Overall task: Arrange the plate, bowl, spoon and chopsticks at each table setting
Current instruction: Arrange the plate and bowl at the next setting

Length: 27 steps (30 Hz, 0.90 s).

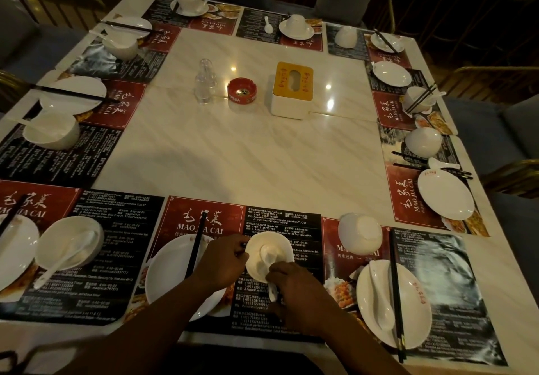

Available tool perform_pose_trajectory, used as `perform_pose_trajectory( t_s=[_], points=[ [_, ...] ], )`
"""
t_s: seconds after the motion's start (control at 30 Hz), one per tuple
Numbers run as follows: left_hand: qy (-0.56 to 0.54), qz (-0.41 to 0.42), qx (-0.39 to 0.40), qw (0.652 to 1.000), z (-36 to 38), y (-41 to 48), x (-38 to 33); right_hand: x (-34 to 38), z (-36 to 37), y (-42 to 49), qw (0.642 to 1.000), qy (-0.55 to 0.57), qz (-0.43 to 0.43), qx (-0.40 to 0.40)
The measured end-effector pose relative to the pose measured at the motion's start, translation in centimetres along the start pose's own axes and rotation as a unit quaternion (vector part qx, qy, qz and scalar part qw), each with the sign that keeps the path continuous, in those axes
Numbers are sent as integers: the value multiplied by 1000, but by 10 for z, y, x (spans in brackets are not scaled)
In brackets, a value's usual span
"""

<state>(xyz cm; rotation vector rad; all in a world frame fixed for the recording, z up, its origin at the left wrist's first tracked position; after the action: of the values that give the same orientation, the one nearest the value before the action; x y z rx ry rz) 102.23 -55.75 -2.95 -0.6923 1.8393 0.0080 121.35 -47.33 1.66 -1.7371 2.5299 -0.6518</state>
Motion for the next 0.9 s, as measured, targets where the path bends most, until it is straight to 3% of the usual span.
perform_pose_trajectory(
  t_s=[0.47, 0.57, 0.7, 0.8, 0.9],
  points=[
    [-40, -23, 6, 999, 1, 0, 5, -6, 9, -2, 999, 42, 21, -6],
    [-43, -26, 7, 999, 0, -1, 6, -14, 9, -7, 991, 106, 65, -45],
    [-30, -12, -3, 999, -2, -3, 9, -33, 11, -6, 955, 160, 194, -157],
    [-18, 4, -5, 1000, -3, -5, 9, -41, 16, 0, 933, 214, 247, -149],
    [0, 32, 5, 999, -4, -8, 9, -42, 21, 6, 944, 207, 227, -123]
  ],
)
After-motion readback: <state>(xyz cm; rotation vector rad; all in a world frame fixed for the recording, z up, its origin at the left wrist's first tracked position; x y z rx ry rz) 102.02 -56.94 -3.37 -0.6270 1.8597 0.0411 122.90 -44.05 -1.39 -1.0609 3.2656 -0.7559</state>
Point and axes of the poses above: each hand's wrist, its own y-axis towards the middle knuckle, its own z-axis out of the palm, x = y × z, the point moved 1 cm from there along y, towards the middle knuckle, and after that the axes turned 12 degrees about -y, right-handed, at the moved point
